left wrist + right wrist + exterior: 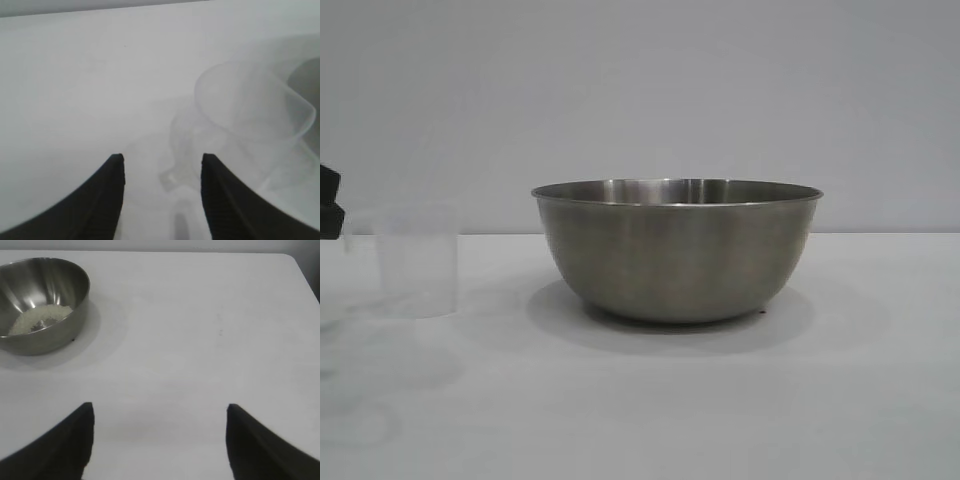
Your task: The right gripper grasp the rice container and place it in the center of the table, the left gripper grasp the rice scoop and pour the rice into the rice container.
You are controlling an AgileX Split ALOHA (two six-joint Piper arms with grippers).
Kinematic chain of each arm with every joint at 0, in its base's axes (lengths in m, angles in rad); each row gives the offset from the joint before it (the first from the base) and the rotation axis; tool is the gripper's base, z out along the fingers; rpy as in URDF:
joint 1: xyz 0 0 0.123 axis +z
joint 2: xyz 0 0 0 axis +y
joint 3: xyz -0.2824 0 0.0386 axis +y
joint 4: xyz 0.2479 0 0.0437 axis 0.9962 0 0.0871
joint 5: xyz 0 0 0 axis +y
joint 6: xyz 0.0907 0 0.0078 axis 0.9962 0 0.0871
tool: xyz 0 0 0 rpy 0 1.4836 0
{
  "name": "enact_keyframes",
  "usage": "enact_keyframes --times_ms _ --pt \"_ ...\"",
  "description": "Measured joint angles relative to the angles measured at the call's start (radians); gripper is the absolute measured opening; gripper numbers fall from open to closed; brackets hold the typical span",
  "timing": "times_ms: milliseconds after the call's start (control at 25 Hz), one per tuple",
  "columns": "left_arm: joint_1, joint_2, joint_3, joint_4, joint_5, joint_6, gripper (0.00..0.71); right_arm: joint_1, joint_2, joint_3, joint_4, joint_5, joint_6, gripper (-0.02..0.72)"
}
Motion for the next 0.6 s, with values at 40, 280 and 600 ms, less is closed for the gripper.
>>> enact_keyframes --times_ms 40,280,600 --pt "0.000 -0.018 0.006 0.015 0.000 -0.009 0.305 0.000 0.000 0.000 0.000 0.000 0.000 0.473" --pt "0.000 -0.093 0.015 0.059 0.017 -0.029 0.305 0.000 0.000 0.000 0.000 0.000 0.000 0.473" --pt "0.000 -0.175 0.015 0.156 0.215 -0.030 0.305 0.000 0.000 0.000 0.000 0.000 0.000 0.473"
